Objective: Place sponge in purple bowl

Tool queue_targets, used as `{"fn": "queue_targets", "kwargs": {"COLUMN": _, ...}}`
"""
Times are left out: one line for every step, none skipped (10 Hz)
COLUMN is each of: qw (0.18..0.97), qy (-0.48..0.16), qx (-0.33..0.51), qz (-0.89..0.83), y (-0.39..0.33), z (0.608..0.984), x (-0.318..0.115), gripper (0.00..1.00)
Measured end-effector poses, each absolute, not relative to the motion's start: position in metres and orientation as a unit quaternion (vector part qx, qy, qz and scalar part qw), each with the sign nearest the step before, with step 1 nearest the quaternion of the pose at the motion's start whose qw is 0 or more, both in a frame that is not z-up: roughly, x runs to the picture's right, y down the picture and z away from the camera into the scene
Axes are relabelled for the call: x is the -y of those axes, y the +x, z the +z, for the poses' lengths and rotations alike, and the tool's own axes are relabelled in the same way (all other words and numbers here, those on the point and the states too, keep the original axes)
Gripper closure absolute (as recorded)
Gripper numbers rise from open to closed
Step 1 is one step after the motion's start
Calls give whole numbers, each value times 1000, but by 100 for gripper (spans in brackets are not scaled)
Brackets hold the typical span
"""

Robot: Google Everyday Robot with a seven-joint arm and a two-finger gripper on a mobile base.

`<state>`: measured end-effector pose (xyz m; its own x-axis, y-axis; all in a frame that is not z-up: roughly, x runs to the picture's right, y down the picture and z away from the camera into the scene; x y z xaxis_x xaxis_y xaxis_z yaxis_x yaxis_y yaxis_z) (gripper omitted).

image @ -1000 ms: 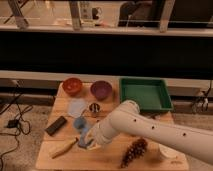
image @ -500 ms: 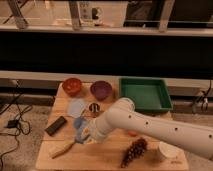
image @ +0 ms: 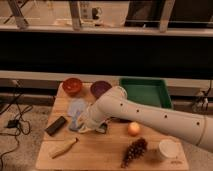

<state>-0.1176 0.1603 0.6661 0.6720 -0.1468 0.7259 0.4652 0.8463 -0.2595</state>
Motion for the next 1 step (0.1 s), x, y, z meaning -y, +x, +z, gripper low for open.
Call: {"fn": "queue_targets", "kwargs": {"qw": 889, "qy": -211, "qx": 365, "qz": -178, "y": -120, "z": 664, "x": -150, "gripper": 100}}
